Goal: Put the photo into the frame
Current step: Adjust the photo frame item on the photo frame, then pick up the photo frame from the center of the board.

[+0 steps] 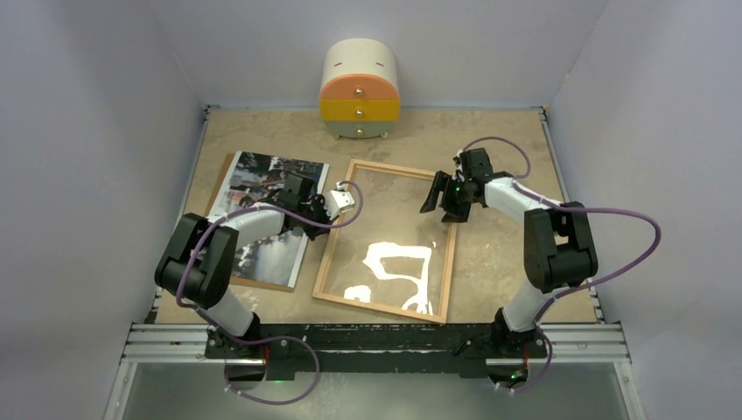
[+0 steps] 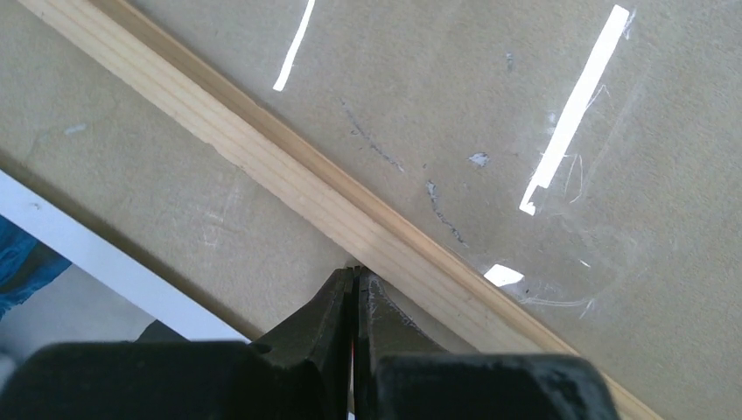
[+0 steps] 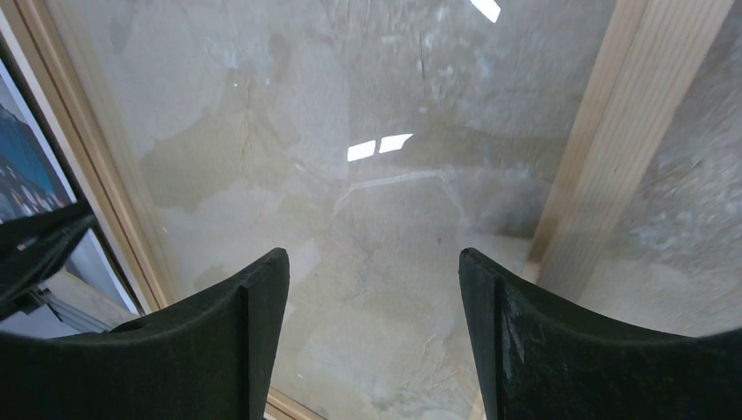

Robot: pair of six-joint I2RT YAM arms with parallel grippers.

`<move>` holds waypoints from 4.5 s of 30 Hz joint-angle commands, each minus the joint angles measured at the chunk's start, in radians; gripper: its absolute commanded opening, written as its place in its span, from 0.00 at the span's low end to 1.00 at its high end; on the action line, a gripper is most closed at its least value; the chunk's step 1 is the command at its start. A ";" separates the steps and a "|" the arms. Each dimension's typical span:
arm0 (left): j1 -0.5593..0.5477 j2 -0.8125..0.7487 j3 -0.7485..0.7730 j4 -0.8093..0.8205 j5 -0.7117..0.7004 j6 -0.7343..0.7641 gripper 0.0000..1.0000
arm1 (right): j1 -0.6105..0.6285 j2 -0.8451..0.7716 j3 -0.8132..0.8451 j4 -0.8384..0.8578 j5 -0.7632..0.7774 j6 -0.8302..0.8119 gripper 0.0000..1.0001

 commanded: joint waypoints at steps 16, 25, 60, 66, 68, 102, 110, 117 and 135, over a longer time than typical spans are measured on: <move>-0.039 0.012 -0.067 -0.119 0.056 0.113 0.00 | -0.027 0.165 0.257 -0.087 0.072 -0.097 0.73; -0.033 0.018 -0.072 -0.110 0.044 0.112 0.00 | 0.013 0.243 0.313 -0.091 0.073 -0.102 0.72; 0.038 0.050 -0.011 -0.123 0.076 0.070 0.00 | 0.239 0.478 0.775 -0.159 0.196 -0.066 0.69; 0.038 0.052 -0.017 -0.117 0.071 0.072 0.00 | 0.267 0.546 0.809 -0.158 0.211 -0.053 0.68; 0.038 0.055 -0.016 -0.118 0.074 0.072 0.00 | 0.267 0.554 0.804 -0.152 0.221 -0.054 0.67; 0.038 0.109 -0.005 -0.017 -0.040 -0.021 0.00 | 0.086 -0.235 -0.057 -0.104 0.367 0.067 0.99; 0.023 0.192 0.036 0.000 -0.096 -0.025 0.00 | 0.086 -0.253 -0.255 0.016 0.316 0.112 0.99; -0.003 0.230 0.083 -0.039 -0.138 -0.012 0.00 | 0.088 -0.230 -0.344 0.191 0.125 0.159 0.99; -0.075 0.298 0.186 -0.203 -0.141 0.020 0.00 | 0.088 -0.590 -0.520 0.911 -0.316 0.665 0.96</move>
